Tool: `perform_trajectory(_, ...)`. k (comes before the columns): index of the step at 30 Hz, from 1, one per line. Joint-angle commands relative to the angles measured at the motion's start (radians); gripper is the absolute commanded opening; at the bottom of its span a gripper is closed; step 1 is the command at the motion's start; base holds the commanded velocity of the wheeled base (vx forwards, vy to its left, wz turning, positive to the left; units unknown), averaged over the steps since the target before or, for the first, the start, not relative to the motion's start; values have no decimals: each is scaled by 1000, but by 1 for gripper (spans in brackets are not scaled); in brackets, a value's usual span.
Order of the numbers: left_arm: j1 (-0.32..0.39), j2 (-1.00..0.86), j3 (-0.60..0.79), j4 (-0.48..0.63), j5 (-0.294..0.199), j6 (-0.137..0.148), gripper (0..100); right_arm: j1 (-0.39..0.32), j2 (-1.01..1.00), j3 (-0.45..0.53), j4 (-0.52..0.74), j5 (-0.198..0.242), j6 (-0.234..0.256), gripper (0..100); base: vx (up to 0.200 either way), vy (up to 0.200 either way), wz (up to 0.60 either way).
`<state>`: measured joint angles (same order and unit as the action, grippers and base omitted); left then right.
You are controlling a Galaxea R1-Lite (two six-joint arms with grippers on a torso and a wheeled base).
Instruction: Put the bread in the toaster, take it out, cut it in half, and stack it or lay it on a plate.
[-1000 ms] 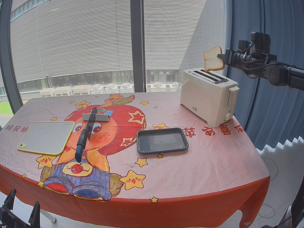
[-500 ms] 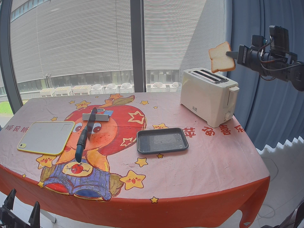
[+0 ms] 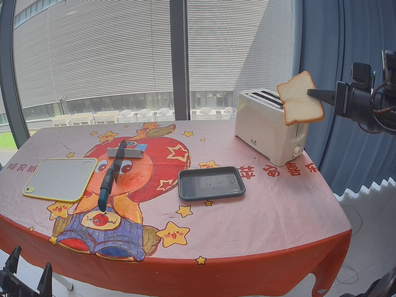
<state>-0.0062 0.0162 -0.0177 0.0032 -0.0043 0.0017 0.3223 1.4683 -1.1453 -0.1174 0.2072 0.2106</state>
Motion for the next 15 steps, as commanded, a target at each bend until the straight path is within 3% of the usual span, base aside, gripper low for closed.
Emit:
perform_trajectory(1,0,-16,16,0,0,0,100,9,-112,139,-73,0,4,0,0,0,0)
perform_trajectory(9,0,-16,16,0,0,0,100,14,-177,449,-432,0,9,0,0,0,0)
perform_trajectory(15,0,-16,16,0,0,0,100,24,-166,504,-538,0,4,0,0,0,0)
